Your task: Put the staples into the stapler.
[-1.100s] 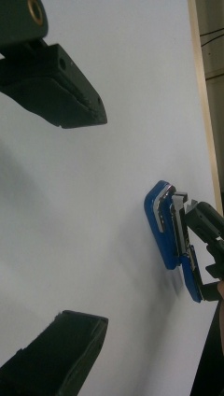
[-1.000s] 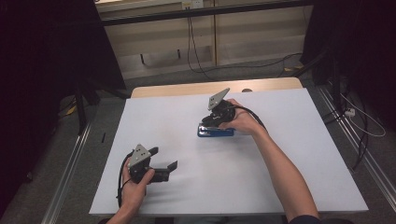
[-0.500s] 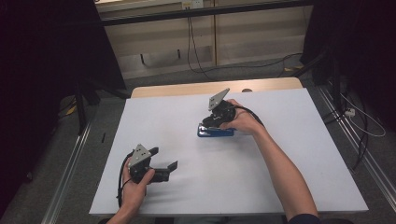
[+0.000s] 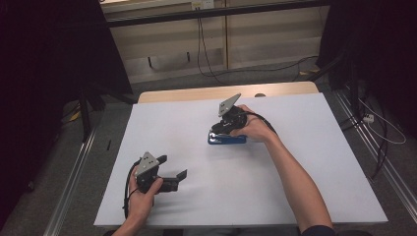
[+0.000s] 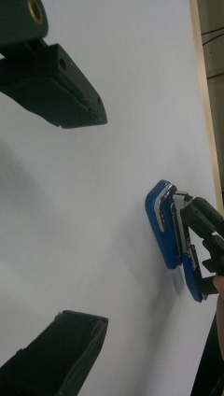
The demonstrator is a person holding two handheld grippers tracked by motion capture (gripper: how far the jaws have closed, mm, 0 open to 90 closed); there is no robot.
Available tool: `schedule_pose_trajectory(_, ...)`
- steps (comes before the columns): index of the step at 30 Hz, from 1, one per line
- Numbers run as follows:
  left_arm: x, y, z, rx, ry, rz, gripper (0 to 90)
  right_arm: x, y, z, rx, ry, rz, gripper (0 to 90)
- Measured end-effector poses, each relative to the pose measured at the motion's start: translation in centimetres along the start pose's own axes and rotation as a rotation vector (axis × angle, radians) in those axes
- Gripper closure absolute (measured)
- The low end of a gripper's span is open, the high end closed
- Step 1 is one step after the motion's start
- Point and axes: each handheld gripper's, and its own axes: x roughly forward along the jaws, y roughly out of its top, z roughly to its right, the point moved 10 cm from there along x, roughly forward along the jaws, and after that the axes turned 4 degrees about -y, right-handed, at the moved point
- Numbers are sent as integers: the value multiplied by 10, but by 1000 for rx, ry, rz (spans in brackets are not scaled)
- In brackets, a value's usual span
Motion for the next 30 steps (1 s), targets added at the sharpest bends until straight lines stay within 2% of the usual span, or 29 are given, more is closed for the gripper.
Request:
schedule_pose_trajectory(9,0,0,0,-3,-2,0,44,1,1,0,20,-8,3,773)
schedule_pose_trajectory(13,-1,0,0,-5,-2,1,44,1,-3,1,22,-13,-13,742)
schedule_pose_trajectory(16,-1,0,0,-5,-2,1,44,0,-2,2,41,-19,-6,712)
schedule_pose_trajectory(18,0,0,0,-3,-3,-1,44,0,-1,4,64,-37,1,657)
schedule_pose_trajectory(20,0,0,0,-3,-3,-1,44,-1,0,5,74,-43,9,654)
schedule_pose_trajectory(22,0,0,0,-2,-2,0,44,-2,-2,5,91,-52,5,600)
schedule_pose_trajectory(30,0,0,0,-4,1,-1,44,-4,-5,6,152,-76,21,509)
